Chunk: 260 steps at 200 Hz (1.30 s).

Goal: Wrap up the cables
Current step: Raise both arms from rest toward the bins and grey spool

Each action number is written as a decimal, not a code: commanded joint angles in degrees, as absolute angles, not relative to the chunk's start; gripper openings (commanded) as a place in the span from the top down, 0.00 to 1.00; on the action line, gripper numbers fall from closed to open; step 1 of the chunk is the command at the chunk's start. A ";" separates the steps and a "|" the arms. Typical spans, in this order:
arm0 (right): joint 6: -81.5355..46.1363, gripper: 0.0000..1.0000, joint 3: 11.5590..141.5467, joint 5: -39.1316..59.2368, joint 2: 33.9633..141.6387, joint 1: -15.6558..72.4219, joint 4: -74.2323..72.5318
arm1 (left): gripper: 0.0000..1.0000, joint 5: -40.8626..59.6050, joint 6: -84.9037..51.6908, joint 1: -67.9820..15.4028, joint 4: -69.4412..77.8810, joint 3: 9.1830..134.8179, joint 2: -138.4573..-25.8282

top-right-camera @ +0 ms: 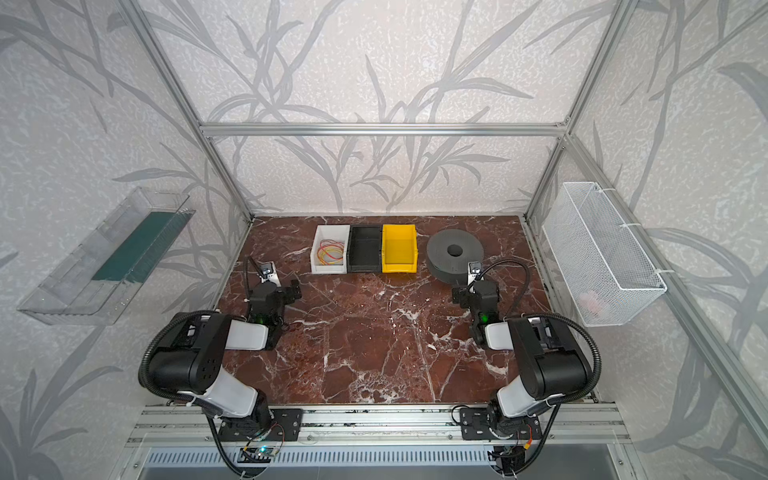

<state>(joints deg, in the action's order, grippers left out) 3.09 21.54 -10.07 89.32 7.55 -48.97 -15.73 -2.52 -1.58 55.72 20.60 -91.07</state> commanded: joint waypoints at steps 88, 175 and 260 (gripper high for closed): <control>3.16 0.01 22.24 -10.90 88.42 7.71 -50.30 | 0.01 -15.38 -1.67 -1.39 56.43 20.87 -90.18; 3.16 0.01 22.24 -10.90 88.42 7.66 -50.36 | 0.01 -15.38 -1.67 -1.33 56.43 20.99 -90.22; 2.23 0.01 22.48 -9.92 88.42 6.96 -49.92 | 0.01 -15.30 -1.67 -1.40 56.30 21.07 -90.26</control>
